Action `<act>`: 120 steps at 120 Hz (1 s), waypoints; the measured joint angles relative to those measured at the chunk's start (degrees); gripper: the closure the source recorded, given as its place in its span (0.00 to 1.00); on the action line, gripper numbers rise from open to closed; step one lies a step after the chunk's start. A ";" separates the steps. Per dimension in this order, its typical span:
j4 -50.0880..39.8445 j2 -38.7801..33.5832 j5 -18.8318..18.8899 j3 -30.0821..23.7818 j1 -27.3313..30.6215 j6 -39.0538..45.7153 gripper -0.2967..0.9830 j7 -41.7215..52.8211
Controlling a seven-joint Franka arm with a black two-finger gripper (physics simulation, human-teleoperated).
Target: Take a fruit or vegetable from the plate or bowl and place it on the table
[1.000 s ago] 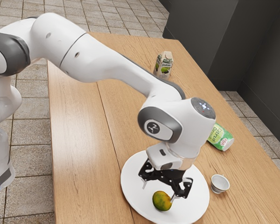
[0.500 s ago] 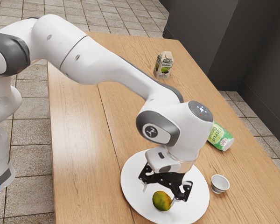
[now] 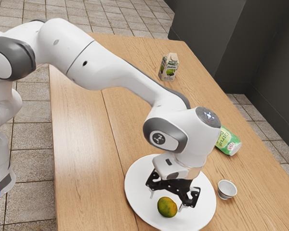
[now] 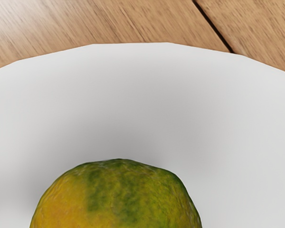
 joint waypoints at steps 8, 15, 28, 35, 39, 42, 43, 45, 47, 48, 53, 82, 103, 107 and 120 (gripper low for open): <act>-0.01 0.02 -0.02 -0.04 -0.02 0.18 0.23 0.04; -0.01 0.03 -0.07 -0.11 -0.13 0.30 0.23 0.07; -0.06 0.16 -0.18 -0.23 -0.40 0.62 0.23 0.10; -0.09 0.35 -0.24 -0.27 -0.43 0.81 0.23 0.12; -0.09 0.41 -0.28 -0.27 -0.44 0.91 0.23 0.12; -0.10 0.45 -0.30 -0.27 -0.44 0.98 0.23 0.12; -0.10 0.47 -0.31 -0.27 -0.44 1.00 0.23 0.13; -0.11 0.49 -0.32 -0.27 -0.44 1.03 0.23 0.13; -0.13 0.51 -0.33 -0.27 -0.44 1.07 0.23 0.13; -0.14 0.52 -0.34 -0.27 -0.44 1.08 0.23 0.13; -0.29 0.54 -0.38 -0.27 -0.44 1.17 0.23 0.12; -0.62 0.56 -0.49 -0.27 -0.35 1.44 0.23 0.04; -0.55 0.44 -0.92 -0.18 0.12 2.50 0.49 -0.89; -0.55 0.42 -0.97 -0.19 0.15 2.80 0.55 -1.07; -0.55 0.38 -1.06 -0.17 0.17 3.79 0.60 -1.58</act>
